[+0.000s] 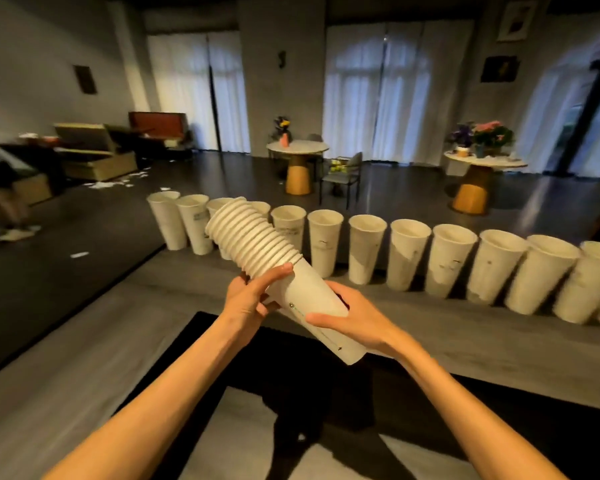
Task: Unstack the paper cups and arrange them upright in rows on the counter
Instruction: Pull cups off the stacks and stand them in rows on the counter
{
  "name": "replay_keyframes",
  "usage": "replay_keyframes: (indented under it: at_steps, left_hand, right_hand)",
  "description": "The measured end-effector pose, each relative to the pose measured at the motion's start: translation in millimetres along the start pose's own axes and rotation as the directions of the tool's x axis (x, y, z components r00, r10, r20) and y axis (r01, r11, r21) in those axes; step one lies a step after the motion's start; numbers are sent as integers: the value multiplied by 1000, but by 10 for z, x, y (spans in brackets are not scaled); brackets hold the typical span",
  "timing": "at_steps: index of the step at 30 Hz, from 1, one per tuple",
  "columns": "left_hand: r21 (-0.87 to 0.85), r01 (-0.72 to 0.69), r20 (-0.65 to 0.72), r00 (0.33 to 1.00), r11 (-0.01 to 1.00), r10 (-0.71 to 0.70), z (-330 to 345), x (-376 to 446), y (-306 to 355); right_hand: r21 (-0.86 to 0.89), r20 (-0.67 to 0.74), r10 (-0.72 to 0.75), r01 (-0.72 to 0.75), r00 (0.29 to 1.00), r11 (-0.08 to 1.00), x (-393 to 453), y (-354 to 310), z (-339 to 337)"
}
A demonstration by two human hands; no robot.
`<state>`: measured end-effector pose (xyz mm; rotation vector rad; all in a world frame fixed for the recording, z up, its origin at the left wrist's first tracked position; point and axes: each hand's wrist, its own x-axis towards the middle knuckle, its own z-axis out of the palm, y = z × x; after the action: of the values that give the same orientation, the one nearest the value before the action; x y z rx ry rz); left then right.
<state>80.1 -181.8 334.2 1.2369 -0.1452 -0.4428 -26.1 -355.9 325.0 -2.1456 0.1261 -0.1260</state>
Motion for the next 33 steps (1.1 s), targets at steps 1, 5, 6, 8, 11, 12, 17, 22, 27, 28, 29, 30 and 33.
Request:
replay_keyframes:
  at_steps: [1,5,6,8,11,12,17,22,27,28,29,30,33]
  left_hand:
    - [-11,-28,-45,999,1000,28,-195,43,81]
    - [24,-97,-163,981,995,100,-814,188,385]
    - [42,-115,-186,975,992,121,-992,263,484]
    - [99,-146,-215,963,984,165,-1190,362,647]
    - [137,-198,-276,933,971,229,-1522,557,908]
    - [145,-213,-299,921,966,248,-1591,592,970]
    - [79,-348,-405,845,934,350,-2293,1021,1533]
    - [-104,-483,-506,778,869,372,-3047,1404,2169]
    - [-213,-496,-447,815,842,368,-3460,1631,2379]
    - [-205,-483,-446,820,851,358,-3526,1690,2361]
    - [-201,-472,-447,824,858,348,-3596,1747,2345]
    - [-192,-460,-448,827,867,340,-3660,1798,2321]
    - [-134,-434,-427,837,891,344,-3829,1903,2214]
  right_hand:
    - [10,50,-14,14,999,1000,165,-80,120]
    - [46,118,-83,78,990,996,714,-389,579]
    - [45,129,-103,98,986,994,907,-460,731]
    - [55,118,-111,105,987,993,1158,-559,920]
    - [19,36,-114,114,993,993,1616,-723,1273]
    - [-43,-28,-128,127,991,991,1705,-752,1349]
    - [-314,-225,-235,158,945,936,2428,-1031,1847]
    - [-147,-255,-160,125,954,981,3131,-1091,2288]
    - [56,-250,-55,71,967,996,3656,-1050,2633]
    - [63,-241,-56,73,969,995,3753,-1045,2698]
    - [60,-236,-56,72,970,996,3865,-1038,2768]
    - [52,-230,-54,68,972,996,3954,-1045,2816]
    - [34,-214,-44,53,976,998,4200,-1054,2942]
